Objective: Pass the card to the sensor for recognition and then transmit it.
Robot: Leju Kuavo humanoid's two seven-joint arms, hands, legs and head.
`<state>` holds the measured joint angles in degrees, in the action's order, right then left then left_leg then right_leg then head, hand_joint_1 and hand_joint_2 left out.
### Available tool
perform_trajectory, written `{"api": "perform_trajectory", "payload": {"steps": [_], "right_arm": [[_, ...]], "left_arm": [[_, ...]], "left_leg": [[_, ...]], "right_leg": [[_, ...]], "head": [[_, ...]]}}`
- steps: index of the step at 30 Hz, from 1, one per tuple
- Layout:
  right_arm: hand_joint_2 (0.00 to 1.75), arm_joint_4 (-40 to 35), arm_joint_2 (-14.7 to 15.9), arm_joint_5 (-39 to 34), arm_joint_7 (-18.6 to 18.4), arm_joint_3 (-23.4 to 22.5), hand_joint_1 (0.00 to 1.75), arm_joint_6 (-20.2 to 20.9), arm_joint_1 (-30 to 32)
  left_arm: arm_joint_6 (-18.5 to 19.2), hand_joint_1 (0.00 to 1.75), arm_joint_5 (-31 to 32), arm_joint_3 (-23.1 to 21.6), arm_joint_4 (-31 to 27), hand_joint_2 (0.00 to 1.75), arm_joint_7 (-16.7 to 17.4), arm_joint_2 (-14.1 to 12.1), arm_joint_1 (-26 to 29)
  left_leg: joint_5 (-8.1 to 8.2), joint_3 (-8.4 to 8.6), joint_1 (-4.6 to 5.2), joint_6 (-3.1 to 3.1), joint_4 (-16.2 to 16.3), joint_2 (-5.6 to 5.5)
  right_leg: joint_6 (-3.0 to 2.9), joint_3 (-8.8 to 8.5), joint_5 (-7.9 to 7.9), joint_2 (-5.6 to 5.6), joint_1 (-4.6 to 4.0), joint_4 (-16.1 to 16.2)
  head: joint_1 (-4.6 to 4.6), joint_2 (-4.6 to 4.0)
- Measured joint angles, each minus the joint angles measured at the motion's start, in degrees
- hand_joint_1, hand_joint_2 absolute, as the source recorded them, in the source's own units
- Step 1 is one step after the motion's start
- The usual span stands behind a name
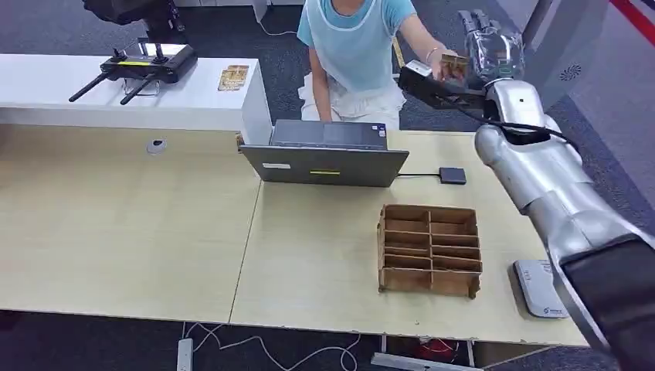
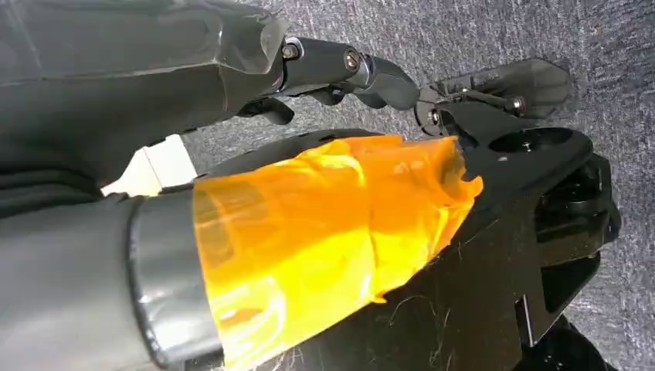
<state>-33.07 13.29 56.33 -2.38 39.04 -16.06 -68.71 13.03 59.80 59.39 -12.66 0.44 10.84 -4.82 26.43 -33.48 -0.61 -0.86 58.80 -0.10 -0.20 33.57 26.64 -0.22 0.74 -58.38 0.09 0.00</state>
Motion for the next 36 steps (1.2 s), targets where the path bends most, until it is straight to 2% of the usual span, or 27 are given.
{"api": "perform_trajectory", "payload": {"steps": [9,16,22,30,36], "right_arm": [[1.75,-5.69,1.82,-7.55,3.54,-8.64,0.0,-1.88,3.8],[1.75,-11.79,2.38,-18.77,8.2,-16.69,0.0,-1.23,10.42],[1.75,-19.92,3.28,-29.17,11.35,-24.45,0.0,3.43,20.66],[1.75,-36.88,3.91,-48.23,18.91,-35.69,0.0,11.72,40.4],[1.75,-49.19,3.76,-53.14,22.93,-40.4,0.0,14.38,54.84]], "left_arm": [[-0.46,0.0,-0.2,0.0,0.0,0.0,0.0,-0.02,0.03],[-0.87,0.0,-1.25,0.0,0.0,0.0,-0.15,0.0,0.04],[-1.22,0.0,-2.8,0.04,0.0,0.0,-0.53,0.0,0.16],[-1.77,0.0,-4.39,1.09,0.0,0.0,-1.18,-0.02,0.69],[-2.16,0.0,-5.71,2.23,0.0,0.0,-1.92,0.0,0.84]], "left_leg": [[0.0,-0.01,0.0,0.0,0.0,-0.01],[0.01,-0.01,0.0,0.0,0.0,-0.01],[0.02,-0.06,0.0,0.01,0.0,-0.12],[0.08,-0.16,-0.01,0.08,-0.02,-0.22],[0.15,-0.21,-0.01,0.09,-0.03,-0.3]], "right_leg": [[0.0,0.01,0.0,-0.01,0.0,0.02],[0.0,0.01,0.0,-0.01,0.0,0.02],[0.01,0.01,0.01,-0.08,-0.01,0.06],[0.08,0.04,0.09,-0.25,-0.01,0.09],[0.08,0.05,0.18,-0.32,-0.01,0.09]], "head": [[0.0,0.0],[0.02,0.02],[0.02,0.0],[0.02,0.02],[0.0,0.02]]}}
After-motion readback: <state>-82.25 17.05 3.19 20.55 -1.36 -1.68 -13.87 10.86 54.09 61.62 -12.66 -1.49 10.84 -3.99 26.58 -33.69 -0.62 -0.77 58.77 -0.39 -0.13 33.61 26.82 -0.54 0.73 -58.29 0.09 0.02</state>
